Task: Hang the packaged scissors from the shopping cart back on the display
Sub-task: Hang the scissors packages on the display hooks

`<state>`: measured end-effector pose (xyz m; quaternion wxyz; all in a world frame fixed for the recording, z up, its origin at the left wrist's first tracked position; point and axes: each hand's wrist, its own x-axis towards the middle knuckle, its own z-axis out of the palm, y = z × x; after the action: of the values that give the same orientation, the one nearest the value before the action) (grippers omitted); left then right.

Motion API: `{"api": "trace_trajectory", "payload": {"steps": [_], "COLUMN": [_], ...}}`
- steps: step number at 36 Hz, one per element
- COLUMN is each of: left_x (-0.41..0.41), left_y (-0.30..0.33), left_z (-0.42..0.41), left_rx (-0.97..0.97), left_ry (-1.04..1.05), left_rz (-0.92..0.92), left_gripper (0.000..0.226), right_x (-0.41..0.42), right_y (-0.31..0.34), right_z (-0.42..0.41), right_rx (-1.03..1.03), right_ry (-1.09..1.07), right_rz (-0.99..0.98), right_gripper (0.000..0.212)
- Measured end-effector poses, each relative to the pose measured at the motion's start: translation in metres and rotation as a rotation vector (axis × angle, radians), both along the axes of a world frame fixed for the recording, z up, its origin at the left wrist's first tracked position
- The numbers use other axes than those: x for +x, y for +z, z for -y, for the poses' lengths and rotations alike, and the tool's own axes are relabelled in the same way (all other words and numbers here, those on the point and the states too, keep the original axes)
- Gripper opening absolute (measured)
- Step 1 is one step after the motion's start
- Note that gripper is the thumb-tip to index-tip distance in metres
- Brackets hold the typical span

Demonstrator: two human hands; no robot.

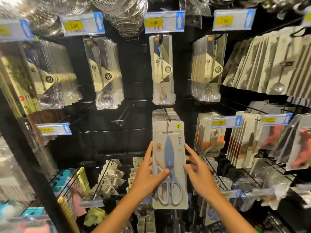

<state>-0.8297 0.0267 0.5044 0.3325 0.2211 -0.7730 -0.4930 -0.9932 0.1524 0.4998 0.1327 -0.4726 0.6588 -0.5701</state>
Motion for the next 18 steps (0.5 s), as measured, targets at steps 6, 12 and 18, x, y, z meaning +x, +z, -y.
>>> {"api": "trace_trajectory", "payload": {"steps": [6,12,18], "left_x": [-0.008,-0.020,-0.032], "left_y": [0.000,-0.001,0.003], "left_z": [0.005,0.019,0.028], "left_rx": [0.010,-0.055,-0.087], "left_ry": [-0.010,-0.032,-0.023], "left_rz": [0.051,0.161,0.181], "left_gripper": [0.108,0.105,0.105], "right_x": [-0.009,-0.020,-0.033], "right_y": [-0.003,-0.009,-0.016], "right_z": [0.009,0.025,0.045], "right_rx": [0.060,0.119,0.123], "right_ry": [0.039,0.130,0.143], "right_rz": [-0.029,-0.115,-0.175], "right_gripper": [0.071,0.094,0.104]}}
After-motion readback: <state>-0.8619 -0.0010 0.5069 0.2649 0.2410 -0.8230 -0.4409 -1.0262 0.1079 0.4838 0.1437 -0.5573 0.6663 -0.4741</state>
